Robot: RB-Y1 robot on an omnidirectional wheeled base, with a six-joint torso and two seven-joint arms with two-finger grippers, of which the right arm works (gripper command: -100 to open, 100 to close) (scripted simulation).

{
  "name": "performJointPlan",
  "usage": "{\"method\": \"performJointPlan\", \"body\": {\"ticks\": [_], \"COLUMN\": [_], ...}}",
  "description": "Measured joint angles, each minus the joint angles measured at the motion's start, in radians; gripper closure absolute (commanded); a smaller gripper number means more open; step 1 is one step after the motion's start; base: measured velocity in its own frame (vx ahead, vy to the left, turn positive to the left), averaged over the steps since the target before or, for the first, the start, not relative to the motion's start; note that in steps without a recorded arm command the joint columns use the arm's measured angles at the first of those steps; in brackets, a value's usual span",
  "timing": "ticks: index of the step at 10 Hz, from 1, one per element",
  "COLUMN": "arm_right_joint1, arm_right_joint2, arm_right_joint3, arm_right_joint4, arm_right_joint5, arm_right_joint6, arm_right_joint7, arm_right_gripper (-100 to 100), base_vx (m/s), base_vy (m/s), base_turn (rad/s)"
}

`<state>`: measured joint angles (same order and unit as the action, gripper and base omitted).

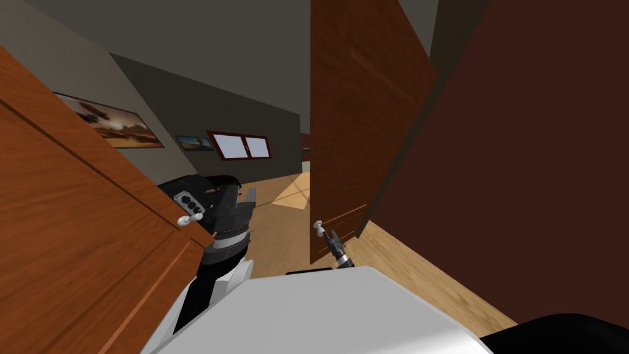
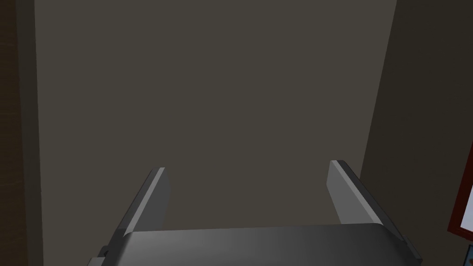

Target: Push the door open

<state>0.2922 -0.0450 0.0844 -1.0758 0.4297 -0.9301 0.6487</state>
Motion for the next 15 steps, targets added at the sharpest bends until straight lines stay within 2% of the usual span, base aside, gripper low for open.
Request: {"method": "performJointPlan", "body": {"ticks": [6, 7, 8, 12, 15], "arm_right_joint1": [0.011, 0.012, 0.021, 0.020, 0.024], "arm_right_joint2": [0.018, 0.019, 0.022, 0.044, 0.056], "arm_right_joint3": [-0.033, -0.037, -0.039, -0.069, -0.081], "arm_right_joint4": [-0.017, -0.016, -0.027, -0.019, -0.023], "arm_right_joint5": [0.167, 0.185, 0.212, 0.332, 0.397], "arm_right_joint6": [-0.022, -0.026, -0.028, -0.054, -0.065], "arm_right_joint7": [0.096, 0.108, 0.118, 0.195, 0.231], "arm_right_gripper": [-100, -100, -100, -100, -100], "base_vx": [-0.033, -0.023, -0.031, -0.037, -0.030], "base_vy": [0.010, 0.005, 0.006, 0.009, -0.002], "base_turn": [-0.145, -0.132, -0.197, -0.159, -0.148]}}
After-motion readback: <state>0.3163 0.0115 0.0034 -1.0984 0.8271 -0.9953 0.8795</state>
